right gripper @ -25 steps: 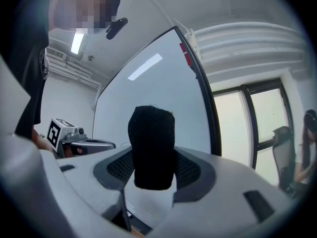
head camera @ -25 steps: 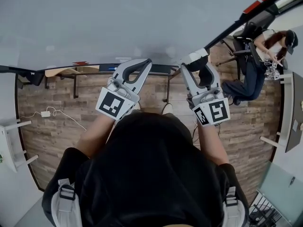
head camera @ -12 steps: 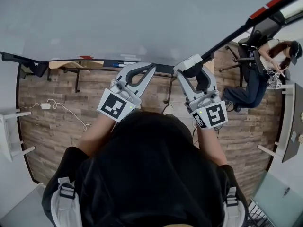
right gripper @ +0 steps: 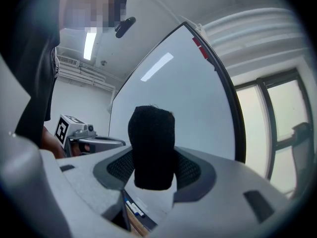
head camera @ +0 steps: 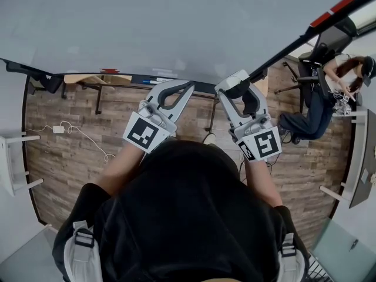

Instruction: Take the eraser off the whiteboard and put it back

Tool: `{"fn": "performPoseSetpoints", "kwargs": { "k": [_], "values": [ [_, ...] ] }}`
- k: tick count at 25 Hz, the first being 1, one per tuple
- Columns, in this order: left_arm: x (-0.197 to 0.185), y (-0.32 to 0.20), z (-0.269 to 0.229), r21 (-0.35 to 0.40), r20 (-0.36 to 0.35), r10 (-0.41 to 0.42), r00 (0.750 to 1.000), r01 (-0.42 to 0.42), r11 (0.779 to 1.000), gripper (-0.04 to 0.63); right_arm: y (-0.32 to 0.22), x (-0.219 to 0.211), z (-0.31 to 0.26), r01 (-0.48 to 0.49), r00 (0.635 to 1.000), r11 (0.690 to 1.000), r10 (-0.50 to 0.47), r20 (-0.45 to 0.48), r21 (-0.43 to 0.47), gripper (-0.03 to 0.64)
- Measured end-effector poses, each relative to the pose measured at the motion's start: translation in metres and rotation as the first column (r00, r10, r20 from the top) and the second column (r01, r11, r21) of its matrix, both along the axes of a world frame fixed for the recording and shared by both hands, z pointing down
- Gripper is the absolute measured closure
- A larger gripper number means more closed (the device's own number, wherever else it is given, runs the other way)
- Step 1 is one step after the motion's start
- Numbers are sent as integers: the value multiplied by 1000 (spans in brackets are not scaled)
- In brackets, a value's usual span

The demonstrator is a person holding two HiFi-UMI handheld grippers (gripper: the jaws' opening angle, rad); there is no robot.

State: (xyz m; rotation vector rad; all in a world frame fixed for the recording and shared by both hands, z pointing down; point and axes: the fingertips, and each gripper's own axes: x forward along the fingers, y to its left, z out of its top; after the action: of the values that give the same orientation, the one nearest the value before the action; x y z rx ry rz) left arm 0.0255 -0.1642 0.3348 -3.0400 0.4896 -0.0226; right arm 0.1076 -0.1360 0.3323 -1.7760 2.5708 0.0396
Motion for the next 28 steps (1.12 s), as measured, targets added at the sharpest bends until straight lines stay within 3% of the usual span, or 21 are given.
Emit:
{"fn": "performPoseSetpoints", "kwargs": {
  "k": [6, 11, 15, 28],
  "values": [
    [-2, 0, -4, -28, -17, -32, 999, 31, 999, 600, 4, -2, -4, 20, 1000, 1000, -19, -17, 8, 394],
    [-3, 10, -5, 19, 7, -77, 997, 77, 997, 600, 9, -2, -5, 47, 999, 999, -47, -13, 15, 394],
    [-1, 22, -1, 12, 11, -121, 993, 121, 993, 600, 15, 0, 0, 76, 997, 997, -76, -6, 8, 394],
    [-9, 48, 15, -32, 21, -281, 960, 281, 959, 600, 32, -6, 24, 207, 978, 978, -207, 1, -29, 394]
  ]
}}
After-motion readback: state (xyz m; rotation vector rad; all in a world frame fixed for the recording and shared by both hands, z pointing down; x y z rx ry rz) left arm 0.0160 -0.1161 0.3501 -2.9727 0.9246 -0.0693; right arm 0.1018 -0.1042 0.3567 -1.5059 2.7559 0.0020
